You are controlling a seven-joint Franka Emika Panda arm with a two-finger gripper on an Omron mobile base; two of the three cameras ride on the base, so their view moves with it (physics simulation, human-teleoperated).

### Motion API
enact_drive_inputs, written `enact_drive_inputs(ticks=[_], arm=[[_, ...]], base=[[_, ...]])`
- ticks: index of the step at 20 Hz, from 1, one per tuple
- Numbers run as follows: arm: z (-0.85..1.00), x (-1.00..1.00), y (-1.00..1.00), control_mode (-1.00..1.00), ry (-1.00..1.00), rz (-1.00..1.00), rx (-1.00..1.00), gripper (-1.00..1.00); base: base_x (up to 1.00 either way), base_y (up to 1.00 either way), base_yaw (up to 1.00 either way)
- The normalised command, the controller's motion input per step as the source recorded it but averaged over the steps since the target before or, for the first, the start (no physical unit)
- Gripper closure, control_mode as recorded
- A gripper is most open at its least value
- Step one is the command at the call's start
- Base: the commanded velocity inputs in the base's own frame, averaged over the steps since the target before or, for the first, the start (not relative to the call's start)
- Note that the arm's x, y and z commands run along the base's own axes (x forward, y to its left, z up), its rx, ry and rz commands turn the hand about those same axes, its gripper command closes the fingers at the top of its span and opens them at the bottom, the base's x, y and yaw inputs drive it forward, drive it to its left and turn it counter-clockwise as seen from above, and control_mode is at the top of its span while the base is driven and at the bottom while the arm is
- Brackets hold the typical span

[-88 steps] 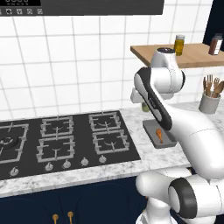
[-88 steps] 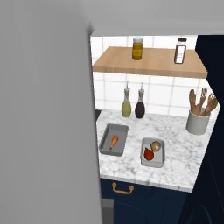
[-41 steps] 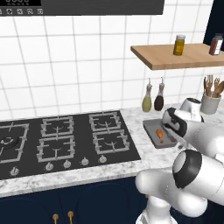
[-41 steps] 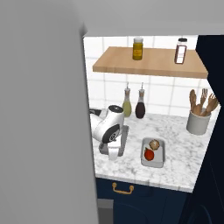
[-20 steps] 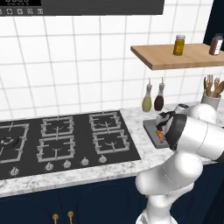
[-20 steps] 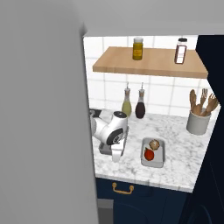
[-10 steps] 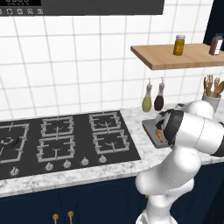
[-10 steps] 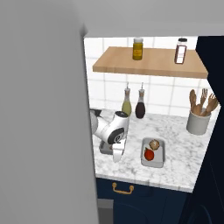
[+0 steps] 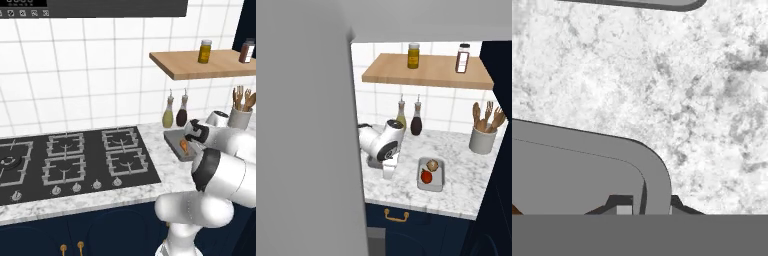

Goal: Take the meat container that has the chicken drumstick and place it on the second highest rack of the freezer. Then take the vegetable container that has the tomato and mushroom and place it on the highest rack of the freezer.

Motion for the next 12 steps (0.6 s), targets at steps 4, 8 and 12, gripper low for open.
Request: enact_drive_inputs(ticks=[4, 8, 12], arm=[[1.0, -0.91, 0.48, -1.0, -0.21, -0.05, 0.0, 1.0], [1.0, -0.77, 0.9, -1.0, -0.1, 0.0, -0.01, 1.0], [0.57, -0.52, 0.75, 1.0, 0.0, 0.0, -0.02, 1.0]], base=[[0.0, 0.0, 0.0], [0.0, 0.0, 0.0], [-0.21, 0.25, 0.0]])
